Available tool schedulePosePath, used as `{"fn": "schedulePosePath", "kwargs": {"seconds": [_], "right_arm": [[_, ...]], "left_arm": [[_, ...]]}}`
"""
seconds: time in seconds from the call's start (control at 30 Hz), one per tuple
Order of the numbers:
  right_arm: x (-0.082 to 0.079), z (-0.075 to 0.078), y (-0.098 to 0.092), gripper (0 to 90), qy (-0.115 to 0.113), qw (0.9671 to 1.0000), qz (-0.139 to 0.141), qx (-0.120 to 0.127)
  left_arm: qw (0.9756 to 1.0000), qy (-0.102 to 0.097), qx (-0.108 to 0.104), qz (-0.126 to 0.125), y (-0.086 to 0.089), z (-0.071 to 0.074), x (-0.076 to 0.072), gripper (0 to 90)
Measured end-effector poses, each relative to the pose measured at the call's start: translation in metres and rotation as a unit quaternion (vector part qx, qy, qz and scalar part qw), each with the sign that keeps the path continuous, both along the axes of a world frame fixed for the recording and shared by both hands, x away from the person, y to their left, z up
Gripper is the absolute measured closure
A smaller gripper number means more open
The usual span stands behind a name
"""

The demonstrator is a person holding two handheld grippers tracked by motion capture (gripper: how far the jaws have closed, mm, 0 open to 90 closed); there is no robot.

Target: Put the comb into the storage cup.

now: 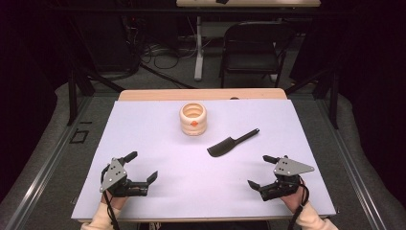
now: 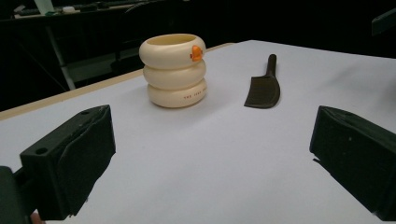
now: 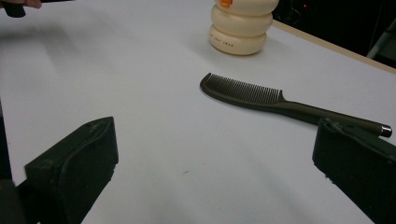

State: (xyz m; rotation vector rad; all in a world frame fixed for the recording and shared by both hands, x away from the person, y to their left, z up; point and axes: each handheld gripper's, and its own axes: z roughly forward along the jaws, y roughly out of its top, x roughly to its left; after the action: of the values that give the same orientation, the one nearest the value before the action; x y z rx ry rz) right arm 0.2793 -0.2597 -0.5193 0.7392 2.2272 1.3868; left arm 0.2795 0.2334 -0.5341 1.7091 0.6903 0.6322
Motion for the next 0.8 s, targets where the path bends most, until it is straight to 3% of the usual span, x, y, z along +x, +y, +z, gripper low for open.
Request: {"fn": "schedulePosePath", "kwargs": {"seconds": [0.3, 0.8], "right_arm": [[0.002, 0.001, 0.001, 0.1, -0.007, 1.0, -0.004, -0.005], [0.021, 0.001, 0.012, 0.2, 0.001, 0.9999, -0.005, -0.016]], "left_arm": [[1.0, 0.002, 0.004, -0.004, -0.001, -0.001, 0.001, 0.1], [0.9999, 0.005, 0.009, -0.008, -0.003, -0.001, 0.003, 0.1]]}}
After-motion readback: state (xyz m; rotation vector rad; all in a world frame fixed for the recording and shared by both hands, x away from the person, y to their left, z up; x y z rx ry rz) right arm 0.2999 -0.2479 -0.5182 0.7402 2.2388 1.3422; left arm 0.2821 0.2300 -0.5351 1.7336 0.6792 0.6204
